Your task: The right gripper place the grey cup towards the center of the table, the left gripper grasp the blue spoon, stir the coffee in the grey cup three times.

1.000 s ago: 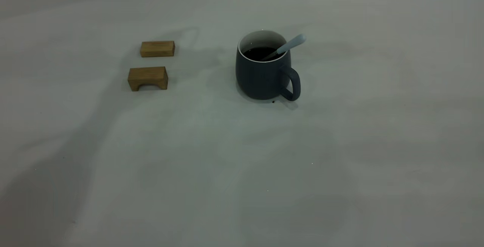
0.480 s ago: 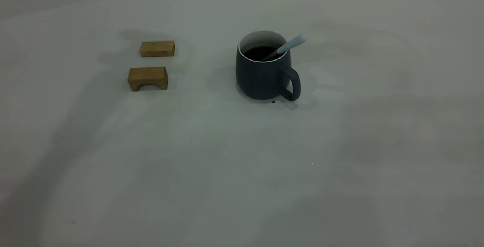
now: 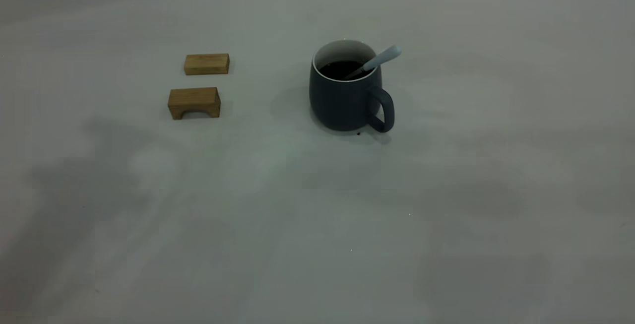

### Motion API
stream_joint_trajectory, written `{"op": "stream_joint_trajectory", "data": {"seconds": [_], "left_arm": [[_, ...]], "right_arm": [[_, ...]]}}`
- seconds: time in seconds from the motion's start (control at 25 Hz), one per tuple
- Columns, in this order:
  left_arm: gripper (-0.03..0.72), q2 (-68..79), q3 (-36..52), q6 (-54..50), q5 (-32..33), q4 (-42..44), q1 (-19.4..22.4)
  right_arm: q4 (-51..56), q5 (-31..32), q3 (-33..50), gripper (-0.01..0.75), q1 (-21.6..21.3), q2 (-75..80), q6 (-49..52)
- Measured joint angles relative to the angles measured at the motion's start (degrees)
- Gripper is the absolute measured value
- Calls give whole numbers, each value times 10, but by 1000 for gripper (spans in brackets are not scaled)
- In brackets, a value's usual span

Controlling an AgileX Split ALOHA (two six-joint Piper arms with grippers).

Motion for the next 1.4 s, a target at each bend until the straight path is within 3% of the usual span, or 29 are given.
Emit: {"op": "stream_joint_trajectory", "data": {"seconds": [0.16, 0.32, 0.56, 0.92, 1.4], "left_arm": [[560, -95, 148, 5, 0, -7, 21], [560, -227, 268, 4, 0, -22, 98], [560, -436, 366, 3, 0, -37, 170], [560, -686, 448, 1, -21, -63, 197], [560, -818, 460, 1, -31, -78, 192]], "right_arm": [[0, 0, 0, 238, 0, 0, 0], [0, 0, 0, 238, 0, 0, 0], [0, 0, 0, 238, 0, 0, 0], [0, 0, 0, 238, 0, 0, 0], [0, 0, 0, 238, 0, 0, 0]]}}
